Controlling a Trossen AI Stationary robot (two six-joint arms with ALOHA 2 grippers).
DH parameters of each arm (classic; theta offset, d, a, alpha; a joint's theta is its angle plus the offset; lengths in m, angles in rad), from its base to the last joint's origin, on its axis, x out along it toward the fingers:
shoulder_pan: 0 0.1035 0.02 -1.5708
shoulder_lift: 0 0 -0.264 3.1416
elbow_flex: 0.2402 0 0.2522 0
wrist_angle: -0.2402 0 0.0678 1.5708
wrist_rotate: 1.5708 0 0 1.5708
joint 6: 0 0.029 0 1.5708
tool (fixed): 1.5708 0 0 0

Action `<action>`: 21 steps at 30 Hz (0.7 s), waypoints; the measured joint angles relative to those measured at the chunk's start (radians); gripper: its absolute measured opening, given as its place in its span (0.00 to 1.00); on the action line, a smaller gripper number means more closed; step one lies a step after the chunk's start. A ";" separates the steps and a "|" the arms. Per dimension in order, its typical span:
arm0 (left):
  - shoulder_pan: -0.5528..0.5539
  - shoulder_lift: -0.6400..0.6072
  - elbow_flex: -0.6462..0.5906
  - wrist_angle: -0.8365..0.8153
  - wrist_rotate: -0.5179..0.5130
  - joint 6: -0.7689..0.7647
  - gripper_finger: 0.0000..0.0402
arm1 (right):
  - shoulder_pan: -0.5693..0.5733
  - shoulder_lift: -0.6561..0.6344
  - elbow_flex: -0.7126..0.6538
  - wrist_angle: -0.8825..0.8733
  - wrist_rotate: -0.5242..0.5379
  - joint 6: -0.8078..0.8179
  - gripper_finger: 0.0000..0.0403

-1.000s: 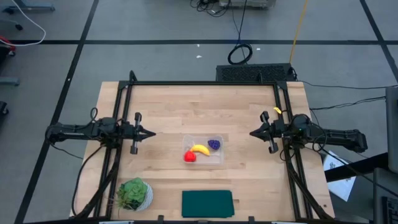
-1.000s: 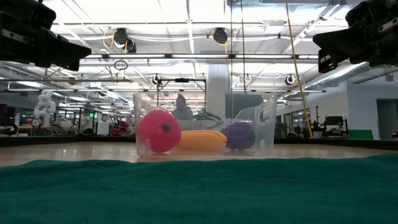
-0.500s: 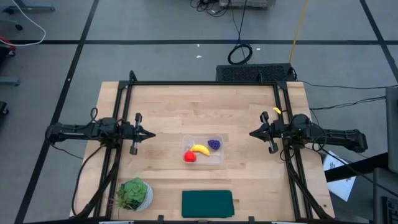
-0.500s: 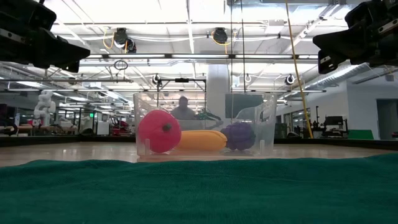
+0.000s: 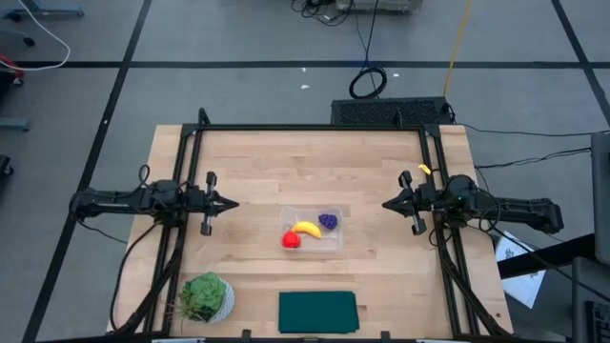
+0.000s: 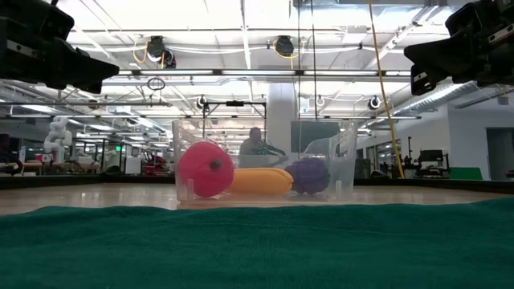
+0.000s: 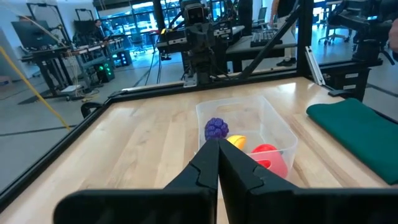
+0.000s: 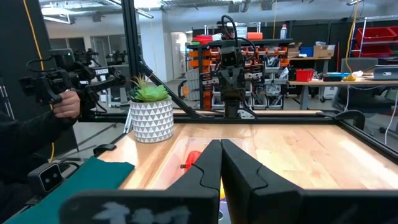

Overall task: Pick and placing Produce into tupperware
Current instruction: Return to Home Position

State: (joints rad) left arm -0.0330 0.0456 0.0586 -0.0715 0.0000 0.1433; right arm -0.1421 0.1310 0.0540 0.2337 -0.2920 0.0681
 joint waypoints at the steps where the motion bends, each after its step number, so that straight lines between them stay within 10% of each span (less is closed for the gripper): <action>1: 0.000 0.000 0.000 0.000 0.000 -0.006 0.03 | 0.000 0.000 0.000 0.000 0.000 0.000 0.00; 21: 0.000 0.000 0.000 -0.002 -0.001 -0.020 0.06 | 0.000 0.000 0.000 0.001 0.002 0.053 0.00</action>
State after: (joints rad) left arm -0.0330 0.0454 0.0586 -0.0731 -0.0013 0.1236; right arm -0.1417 0.1310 0.0540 0.2342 -0.2901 0.1211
